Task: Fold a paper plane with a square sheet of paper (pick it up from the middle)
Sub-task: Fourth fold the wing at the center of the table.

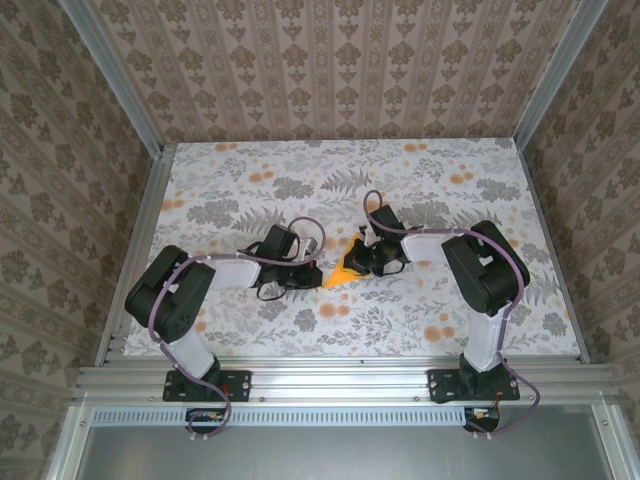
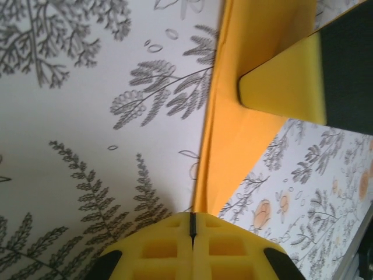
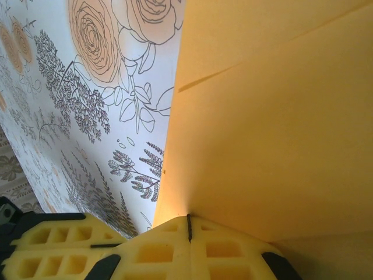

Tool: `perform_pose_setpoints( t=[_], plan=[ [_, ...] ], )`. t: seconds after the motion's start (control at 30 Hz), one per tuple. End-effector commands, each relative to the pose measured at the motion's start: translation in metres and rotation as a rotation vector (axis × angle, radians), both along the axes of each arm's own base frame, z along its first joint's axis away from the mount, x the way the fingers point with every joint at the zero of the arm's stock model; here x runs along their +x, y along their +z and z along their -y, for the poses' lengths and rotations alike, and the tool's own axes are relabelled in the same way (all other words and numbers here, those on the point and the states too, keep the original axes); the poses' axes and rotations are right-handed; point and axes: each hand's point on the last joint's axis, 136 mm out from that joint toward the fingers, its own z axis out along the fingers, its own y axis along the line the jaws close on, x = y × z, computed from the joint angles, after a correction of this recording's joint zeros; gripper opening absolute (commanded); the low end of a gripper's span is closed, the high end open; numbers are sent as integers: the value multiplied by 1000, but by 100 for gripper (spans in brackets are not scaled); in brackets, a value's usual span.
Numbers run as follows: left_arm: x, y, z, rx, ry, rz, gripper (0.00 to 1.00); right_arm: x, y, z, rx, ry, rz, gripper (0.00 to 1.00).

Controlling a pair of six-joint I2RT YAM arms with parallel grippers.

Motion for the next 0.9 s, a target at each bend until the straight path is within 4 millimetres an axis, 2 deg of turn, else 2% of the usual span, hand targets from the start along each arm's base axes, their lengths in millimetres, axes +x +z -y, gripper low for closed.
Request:
perform_pose_setpoints(
  t=[0.0, 0.13, 0.23, 0.4, 0.87],
  plan=[
    [0, 25, 14, -72, -24, 35, 1, -16, -58, 50, -241, -90, -115, 5],
    [-10, 32, 31, -94, -77, 48, 2, -16, -58, 50, -241, -92, -116, 5],
    [-13, 21, 35, -65, -88, 29, 2, -17, -59, 51, -243, -92, -119, 5],
    [-11, 3, 33, -5, -68, -9, 2, -18, -61, 52, -247, -92, -124, 5],
    [-1, -15, 21, 78, -5, -21, 0, -20, -62, 54, -259, -92, -130, 5]
  ],
)
